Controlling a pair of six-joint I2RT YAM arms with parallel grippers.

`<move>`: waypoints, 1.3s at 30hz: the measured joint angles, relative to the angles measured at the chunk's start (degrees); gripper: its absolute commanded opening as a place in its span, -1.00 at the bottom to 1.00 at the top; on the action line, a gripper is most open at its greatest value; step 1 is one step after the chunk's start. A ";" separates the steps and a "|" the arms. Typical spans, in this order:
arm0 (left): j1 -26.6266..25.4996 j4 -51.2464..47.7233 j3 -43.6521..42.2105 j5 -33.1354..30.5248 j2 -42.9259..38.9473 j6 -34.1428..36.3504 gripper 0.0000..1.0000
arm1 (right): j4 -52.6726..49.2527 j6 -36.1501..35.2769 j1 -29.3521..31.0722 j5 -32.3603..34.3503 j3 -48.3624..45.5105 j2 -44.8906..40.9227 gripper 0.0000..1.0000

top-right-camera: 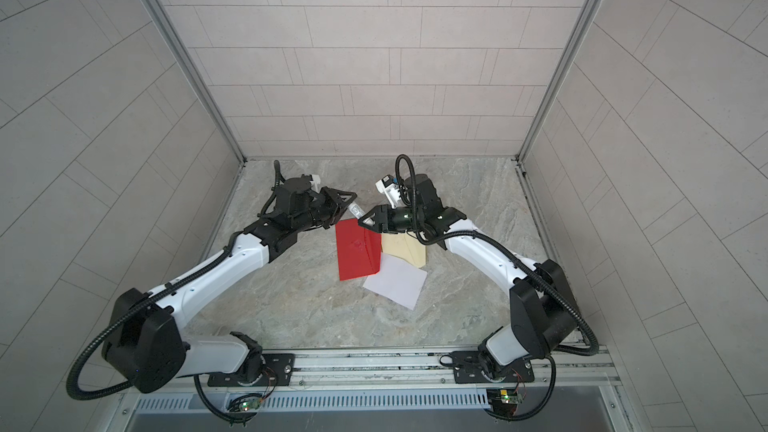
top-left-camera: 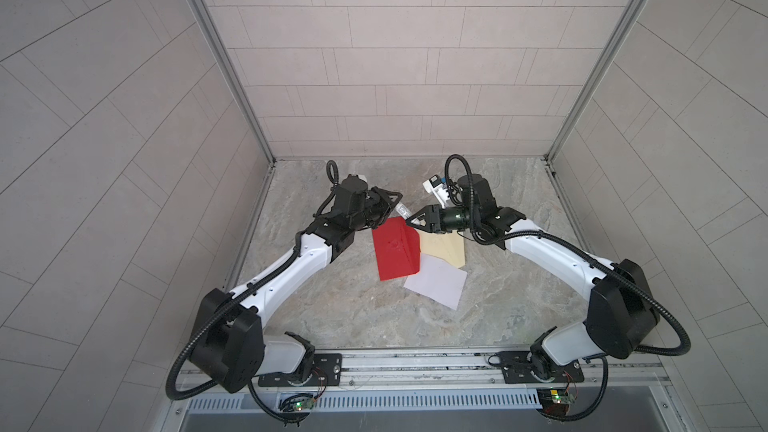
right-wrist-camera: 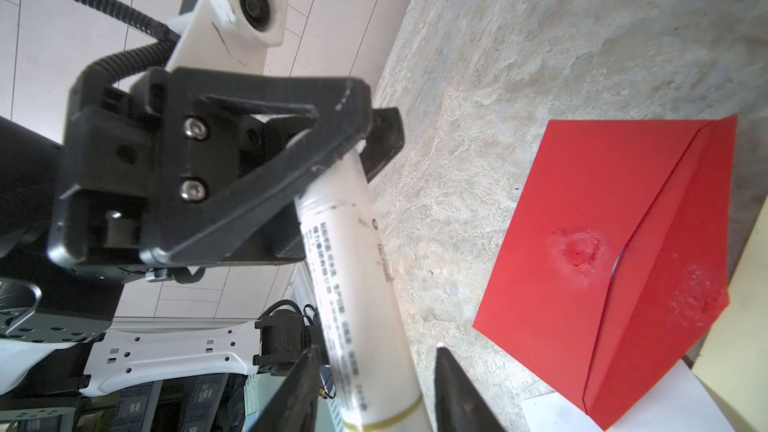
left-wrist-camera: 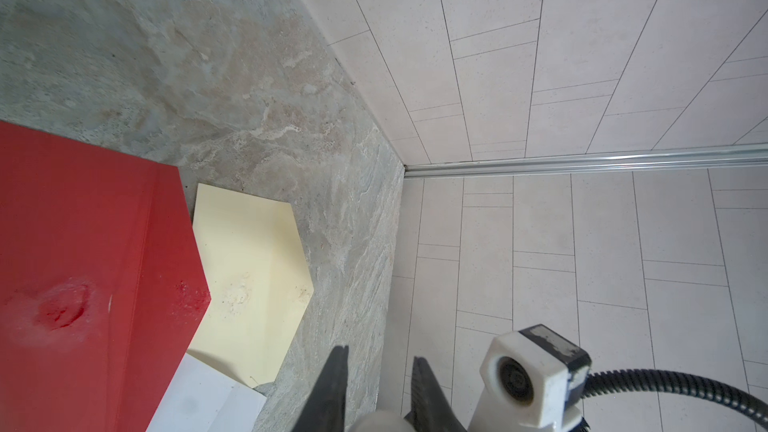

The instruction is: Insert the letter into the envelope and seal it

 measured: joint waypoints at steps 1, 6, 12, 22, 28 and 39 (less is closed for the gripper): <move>0.00 0.09 -0.04 0.02 -0.13 -0.04 -1.00 | 0.20 0.22 0.00 0.02 -0.09 0.00 -0.30; 0.46 0.00 -0.39 -0.50 -0.57 -0.55 -1.00 | 1.92 0.02 1.01 -1.22 -0.07 -0.17 -0.75; 0.70 0.85 -2.05 -1.68 -1.92 -1.40 -1.00 | 1.75 -0.85 1.14 -0.96 -0.07 -0.22 -0.93; 2.14 9.16 -6.38 1.86 -2.71 -3.23 -1.00 | -3.32 -7.80 1.09 -0.37 1.40 -0.72 -0.99; 2.84 8.41 -5.66 3.96 -2.80 -0.15 -1.00 | -8.81 -12.79 0.90 0.09 2.19 -2.05 -0.99; 6.45 4.46 -4.17 -3.80 -5.66 7.89 -1.00 | -24.79 -17.99 0.20 1.99 1.60 -2.60 -1.00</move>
